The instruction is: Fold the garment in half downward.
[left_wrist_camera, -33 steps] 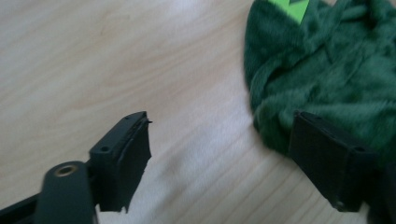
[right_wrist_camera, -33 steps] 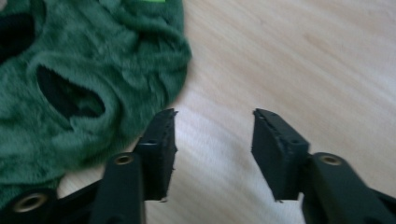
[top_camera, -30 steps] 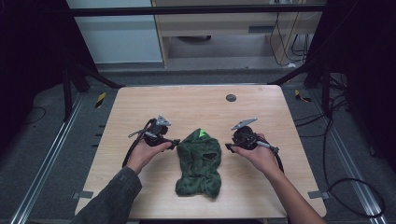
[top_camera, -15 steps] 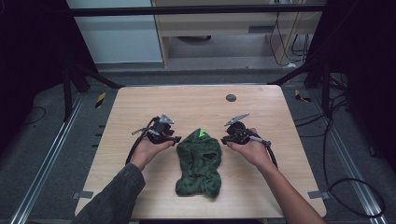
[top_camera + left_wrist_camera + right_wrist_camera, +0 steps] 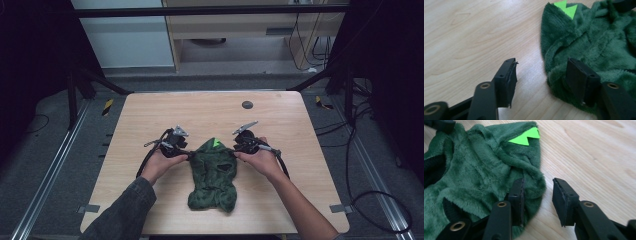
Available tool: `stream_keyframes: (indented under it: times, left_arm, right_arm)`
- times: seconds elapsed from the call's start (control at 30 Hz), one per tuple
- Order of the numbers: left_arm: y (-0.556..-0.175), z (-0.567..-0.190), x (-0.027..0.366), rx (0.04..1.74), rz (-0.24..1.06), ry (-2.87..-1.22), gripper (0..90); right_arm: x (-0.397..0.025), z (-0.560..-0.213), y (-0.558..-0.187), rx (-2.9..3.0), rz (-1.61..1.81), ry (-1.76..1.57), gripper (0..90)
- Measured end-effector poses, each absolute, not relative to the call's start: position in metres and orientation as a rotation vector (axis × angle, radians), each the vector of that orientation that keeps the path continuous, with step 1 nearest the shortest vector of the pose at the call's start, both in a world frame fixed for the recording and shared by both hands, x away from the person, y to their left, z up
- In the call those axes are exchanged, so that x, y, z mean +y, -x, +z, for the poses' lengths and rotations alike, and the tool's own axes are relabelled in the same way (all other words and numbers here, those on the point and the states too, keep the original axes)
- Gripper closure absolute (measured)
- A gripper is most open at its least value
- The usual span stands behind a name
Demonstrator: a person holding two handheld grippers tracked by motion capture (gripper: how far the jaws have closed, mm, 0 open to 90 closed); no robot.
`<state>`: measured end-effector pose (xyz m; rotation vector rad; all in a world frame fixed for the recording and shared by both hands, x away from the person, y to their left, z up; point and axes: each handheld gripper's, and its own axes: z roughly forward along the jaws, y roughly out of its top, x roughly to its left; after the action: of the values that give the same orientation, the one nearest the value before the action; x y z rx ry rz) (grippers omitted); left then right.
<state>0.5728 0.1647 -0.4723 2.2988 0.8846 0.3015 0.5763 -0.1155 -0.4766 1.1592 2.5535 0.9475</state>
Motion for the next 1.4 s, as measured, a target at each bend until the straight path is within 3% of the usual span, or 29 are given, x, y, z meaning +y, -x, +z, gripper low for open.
stream_keyframes:
  times: [0.27, 0.43, 0.6, 0.77, 1.4]
  left_arm:
    - [-0.573, -0.483, 0.162, 0.878, 0.281, -2.326, 38.6]
    - [-0.574, -0.487, 0.159, 0.884, 0.25, -2.327, 45.0]
    - [-0.571, -0.485, 0.156, 0.871, 0.182, -2.333, 67.0]
    - [-0.57, -0.483, 0.154, 0.86, 0.167, -2.349, 78.5]
    - [-0.569, -0.441, 0.147, 0.801, 0.303, -2.353, 81.6]
  right_arm:
    - [-0.106, -0.485, -0.577, 2.58, 0.909, -1.155, 57.3]
    - [-0.103, -0.485, -0.577, 2.588, 0.89, -1.12, 58.9]
    - [-0.098, -0.483, -0.575, 2.634, 0.869, -1.089, 75.7]
    - [-0.096, -0.482, -0.574, 2.666, 0.876, -1.074, 84.3]
    - [-0.109, -0.433, -0.579, 2.586, 0.935, -0.989, 85.7]
